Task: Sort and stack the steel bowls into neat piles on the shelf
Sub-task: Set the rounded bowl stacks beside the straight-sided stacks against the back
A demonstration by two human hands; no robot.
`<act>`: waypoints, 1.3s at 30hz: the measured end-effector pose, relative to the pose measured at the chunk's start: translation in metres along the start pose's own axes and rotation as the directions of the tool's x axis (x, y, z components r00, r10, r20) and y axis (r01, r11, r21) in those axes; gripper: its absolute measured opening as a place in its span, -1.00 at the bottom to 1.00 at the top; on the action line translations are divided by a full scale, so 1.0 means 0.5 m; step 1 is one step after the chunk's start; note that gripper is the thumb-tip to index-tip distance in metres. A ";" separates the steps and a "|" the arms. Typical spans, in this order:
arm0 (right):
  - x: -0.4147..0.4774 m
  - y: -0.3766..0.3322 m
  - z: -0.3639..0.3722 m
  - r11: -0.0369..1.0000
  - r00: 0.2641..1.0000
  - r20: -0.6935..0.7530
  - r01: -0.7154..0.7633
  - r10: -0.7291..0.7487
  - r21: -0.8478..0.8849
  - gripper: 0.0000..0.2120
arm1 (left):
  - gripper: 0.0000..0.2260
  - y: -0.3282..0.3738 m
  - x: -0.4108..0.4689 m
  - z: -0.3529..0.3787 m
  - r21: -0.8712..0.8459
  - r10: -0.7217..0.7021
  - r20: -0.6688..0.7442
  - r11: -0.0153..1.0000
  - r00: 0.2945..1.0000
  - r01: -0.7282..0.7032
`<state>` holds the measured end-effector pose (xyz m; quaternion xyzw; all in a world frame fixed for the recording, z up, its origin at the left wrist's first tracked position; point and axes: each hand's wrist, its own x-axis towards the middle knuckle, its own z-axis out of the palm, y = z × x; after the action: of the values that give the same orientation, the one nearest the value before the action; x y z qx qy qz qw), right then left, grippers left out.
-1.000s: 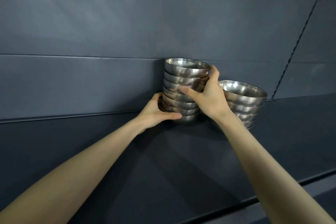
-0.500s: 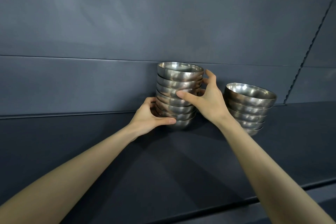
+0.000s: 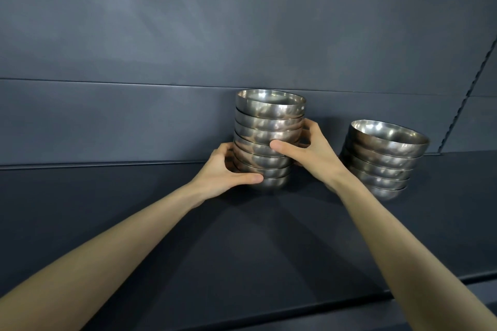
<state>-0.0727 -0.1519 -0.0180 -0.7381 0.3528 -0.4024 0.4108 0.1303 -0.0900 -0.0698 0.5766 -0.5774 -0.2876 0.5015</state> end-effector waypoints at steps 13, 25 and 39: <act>-0.004 0.008 0.004 0.998 0.999 0.003 -0.053 0.053 0.044 -0.11 | -0.33 -0.001 0.009 -0.001 -0.082 0.019 0.042 0.997 0.999 -0.015; -0.020 -0.041 0.023 0.999 1.000 -0.023 0.010 -0.009 0.041 -0.15 | -0.35 0.036 -0.025 -0.045 -0.090 0.056 0.028 0.994 0.998 -0.053; -0.216 -0.186 0.148 0.991 0.984 0.153 0.078 -0.094 0.105 -0.23 | -0.37 0.110 -0.352 -0.159 -0.074 0.009 -0.152 0.997 0.988 -0.021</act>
<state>-0.0358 0.0024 0.0068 -0.7610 0.2667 -0.3771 0.4556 0.1523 0.1069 -0.0368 0.5732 -0.5307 -0.2606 0.5673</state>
